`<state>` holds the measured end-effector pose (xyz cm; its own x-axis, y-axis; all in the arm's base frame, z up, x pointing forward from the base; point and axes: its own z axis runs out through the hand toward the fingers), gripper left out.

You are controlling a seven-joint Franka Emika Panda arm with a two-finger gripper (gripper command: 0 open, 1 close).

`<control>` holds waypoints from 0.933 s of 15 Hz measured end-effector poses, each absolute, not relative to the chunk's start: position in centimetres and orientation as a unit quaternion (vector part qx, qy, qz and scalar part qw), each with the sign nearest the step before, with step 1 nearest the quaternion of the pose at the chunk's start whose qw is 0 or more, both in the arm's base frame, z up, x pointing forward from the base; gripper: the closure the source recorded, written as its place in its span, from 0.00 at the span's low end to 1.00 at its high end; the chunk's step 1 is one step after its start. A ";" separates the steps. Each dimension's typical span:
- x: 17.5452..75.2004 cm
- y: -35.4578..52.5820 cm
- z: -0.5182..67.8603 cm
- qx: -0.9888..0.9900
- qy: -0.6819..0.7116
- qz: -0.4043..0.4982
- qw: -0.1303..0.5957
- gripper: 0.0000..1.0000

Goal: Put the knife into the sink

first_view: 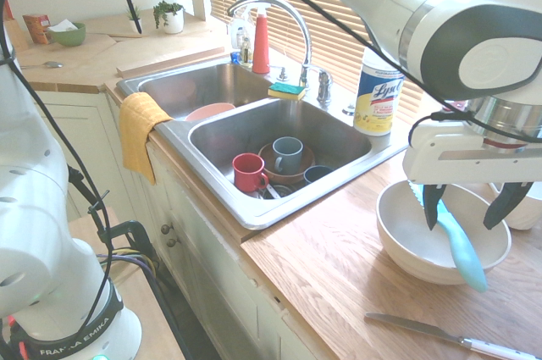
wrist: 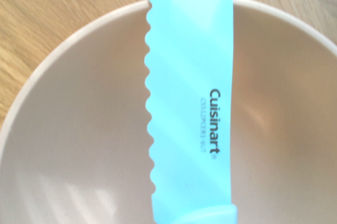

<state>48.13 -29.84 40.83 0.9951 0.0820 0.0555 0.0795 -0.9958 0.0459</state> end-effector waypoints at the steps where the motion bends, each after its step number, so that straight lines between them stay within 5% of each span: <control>1: 48.1 -29.9 40.7 0.999 0.040 0.027 0.021 1.00; 14: 47.3 -29.7 39.0 1.000 0.021 0.012 0.009 1.00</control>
